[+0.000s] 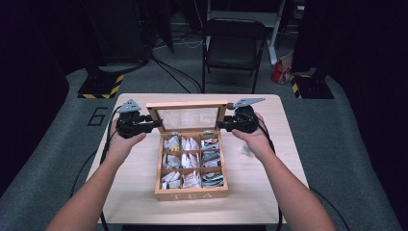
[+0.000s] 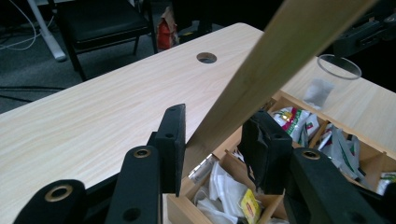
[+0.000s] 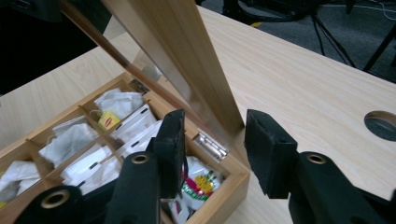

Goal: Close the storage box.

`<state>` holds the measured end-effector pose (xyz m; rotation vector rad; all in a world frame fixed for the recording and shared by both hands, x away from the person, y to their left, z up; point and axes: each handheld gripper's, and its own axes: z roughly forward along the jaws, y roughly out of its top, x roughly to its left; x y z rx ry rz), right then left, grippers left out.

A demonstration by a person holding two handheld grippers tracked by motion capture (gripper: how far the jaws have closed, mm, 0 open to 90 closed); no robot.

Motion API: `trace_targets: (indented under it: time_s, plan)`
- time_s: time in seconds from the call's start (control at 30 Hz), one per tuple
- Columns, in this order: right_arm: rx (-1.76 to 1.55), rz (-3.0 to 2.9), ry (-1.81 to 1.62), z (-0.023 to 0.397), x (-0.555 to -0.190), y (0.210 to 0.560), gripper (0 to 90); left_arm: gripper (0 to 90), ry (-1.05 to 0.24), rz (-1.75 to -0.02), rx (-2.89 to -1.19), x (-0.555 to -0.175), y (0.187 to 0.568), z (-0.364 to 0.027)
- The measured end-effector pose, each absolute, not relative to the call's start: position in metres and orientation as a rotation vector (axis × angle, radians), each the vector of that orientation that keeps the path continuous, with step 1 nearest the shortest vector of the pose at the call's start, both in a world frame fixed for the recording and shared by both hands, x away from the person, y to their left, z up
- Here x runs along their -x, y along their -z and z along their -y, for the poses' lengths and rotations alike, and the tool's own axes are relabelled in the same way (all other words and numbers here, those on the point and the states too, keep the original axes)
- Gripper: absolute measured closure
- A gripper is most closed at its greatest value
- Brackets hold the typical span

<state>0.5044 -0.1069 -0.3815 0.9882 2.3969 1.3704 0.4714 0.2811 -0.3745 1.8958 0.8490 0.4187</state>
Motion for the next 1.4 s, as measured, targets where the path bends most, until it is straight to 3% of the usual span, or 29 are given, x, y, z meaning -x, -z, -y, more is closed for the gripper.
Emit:
trace_targets:
  time_s: [0.77, 1.13, 1.4]
  plan:
    - [-0.882, -2.367, -1.459, 0.118, -0.432, 0.373, 47.0, 50.4, -0.48, -0.738, -1.952, -0.431, 0.391, -0.275]
    - [-0.836, -2.376, -1.478, 0.12, -0.417, 0.361, 50.6, 44.1, -0.461, -0.742, -1.945, -0.42, 0.396, -0.277]
    - [-0.835, -2.375, -1.471, 0.121, -0.409, 0.367, 50.8, 47.8, -0.412, -0.758, -1.927, -0.404, 0.395, -0.288]
